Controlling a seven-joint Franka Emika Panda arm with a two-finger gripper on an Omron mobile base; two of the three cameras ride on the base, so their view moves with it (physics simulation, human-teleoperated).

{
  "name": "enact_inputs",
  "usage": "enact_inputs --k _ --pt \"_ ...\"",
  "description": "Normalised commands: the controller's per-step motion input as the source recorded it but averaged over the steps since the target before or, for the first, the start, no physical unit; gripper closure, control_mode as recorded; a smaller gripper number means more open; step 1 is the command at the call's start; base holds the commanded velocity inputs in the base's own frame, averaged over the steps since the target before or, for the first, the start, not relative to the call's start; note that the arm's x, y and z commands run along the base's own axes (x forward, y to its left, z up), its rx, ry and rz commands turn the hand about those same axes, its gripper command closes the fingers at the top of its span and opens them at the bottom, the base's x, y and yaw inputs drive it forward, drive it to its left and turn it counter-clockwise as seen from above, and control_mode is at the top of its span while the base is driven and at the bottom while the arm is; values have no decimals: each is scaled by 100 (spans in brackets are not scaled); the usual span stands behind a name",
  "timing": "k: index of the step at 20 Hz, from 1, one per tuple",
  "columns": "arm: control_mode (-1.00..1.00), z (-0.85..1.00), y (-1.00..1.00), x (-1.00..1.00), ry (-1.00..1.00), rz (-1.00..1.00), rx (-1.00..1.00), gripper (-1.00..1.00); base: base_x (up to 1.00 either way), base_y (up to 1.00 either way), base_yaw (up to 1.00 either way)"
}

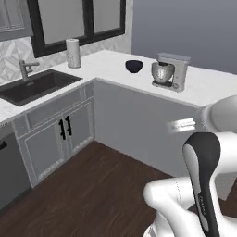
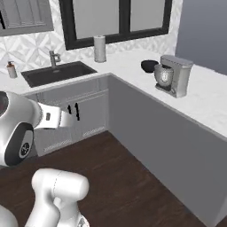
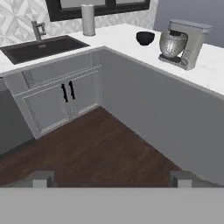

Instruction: Navigate to the dishwasher.

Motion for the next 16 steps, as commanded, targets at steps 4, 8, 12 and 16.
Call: enact_inputs --k 4,8,12,16 --pt "100 0 0 0 0 0 0 -100 51 2 87" --pt "100 0 0 0 0 0 0 -100 100 39 57" --pt "100 0 0 0 0 0 0 -100 100 50 44" --pt "100 0 0 0 0 0 0 -100 100 55 37"
